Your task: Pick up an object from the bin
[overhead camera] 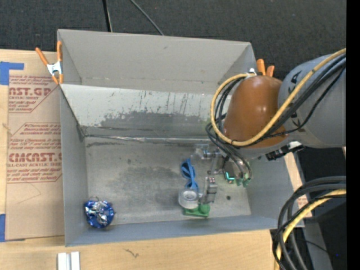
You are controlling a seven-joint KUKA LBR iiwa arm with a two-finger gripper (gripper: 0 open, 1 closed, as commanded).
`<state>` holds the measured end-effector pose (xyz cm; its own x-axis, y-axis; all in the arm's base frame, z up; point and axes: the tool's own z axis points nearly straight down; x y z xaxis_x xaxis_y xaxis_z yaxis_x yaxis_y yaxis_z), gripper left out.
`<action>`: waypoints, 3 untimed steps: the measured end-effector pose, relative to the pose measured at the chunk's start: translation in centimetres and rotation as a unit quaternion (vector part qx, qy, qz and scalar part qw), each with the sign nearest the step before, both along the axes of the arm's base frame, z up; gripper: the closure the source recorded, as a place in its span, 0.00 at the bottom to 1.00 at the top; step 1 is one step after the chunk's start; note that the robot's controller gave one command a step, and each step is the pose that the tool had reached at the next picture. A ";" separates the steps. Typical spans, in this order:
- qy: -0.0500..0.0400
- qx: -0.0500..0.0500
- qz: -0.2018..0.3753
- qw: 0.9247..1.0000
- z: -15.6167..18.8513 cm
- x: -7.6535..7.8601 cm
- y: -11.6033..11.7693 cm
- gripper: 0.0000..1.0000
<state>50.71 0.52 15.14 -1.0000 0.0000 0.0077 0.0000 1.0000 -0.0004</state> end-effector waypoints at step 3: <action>-0.002 0.002 0.210 0.978 -8.0 3.9 -2.7 0.00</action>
Offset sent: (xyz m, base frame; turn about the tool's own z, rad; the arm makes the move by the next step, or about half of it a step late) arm -0.0183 -0.0193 -0.0814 -0.3095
